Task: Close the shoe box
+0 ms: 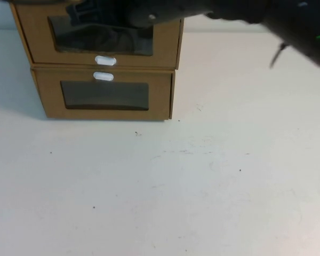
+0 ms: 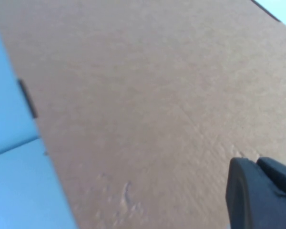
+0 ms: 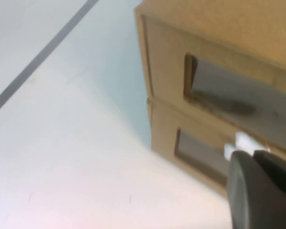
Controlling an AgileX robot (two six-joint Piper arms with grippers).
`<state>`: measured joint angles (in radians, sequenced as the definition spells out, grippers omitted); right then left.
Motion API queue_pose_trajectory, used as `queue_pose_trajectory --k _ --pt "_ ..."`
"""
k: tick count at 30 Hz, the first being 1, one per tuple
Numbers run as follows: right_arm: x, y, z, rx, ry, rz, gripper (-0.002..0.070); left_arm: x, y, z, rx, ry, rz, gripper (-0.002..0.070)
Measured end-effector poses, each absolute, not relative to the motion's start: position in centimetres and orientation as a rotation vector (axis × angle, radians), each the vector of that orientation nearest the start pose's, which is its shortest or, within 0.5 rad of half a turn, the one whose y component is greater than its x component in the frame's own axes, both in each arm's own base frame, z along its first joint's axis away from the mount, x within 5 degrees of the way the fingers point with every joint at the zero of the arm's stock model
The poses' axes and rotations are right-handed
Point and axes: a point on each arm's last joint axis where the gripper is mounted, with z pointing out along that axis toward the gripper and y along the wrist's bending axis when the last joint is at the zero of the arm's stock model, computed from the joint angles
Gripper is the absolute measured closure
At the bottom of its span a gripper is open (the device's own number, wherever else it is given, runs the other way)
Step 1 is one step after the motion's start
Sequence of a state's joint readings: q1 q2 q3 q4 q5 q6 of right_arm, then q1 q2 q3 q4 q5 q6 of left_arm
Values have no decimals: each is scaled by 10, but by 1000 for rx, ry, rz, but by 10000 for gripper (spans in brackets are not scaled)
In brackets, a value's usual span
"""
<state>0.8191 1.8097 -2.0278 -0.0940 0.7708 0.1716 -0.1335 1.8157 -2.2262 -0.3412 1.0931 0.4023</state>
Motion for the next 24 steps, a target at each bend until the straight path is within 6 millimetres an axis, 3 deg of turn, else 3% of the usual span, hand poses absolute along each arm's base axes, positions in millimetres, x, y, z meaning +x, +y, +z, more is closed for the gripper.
queue_pose_trajectory --k 4,8,13,19,24 --pt "245 283 475 -759 1971 463 687 372 -66 488 499 2055 -247 680" --pt "191 266 498 -833 1946 408 687 361 -60 481 479 2078 -234 680" --pt "143 227 504 -804 1965 309 687 322 -59 474 467 2051 -229 680" --pt "110 164 489 -713 2002 337 687 222 -49 475 416 1870 -218 680" --pt "91 113 464 -627 2026 381 687 136 -38 441 379 1716 -204 680"
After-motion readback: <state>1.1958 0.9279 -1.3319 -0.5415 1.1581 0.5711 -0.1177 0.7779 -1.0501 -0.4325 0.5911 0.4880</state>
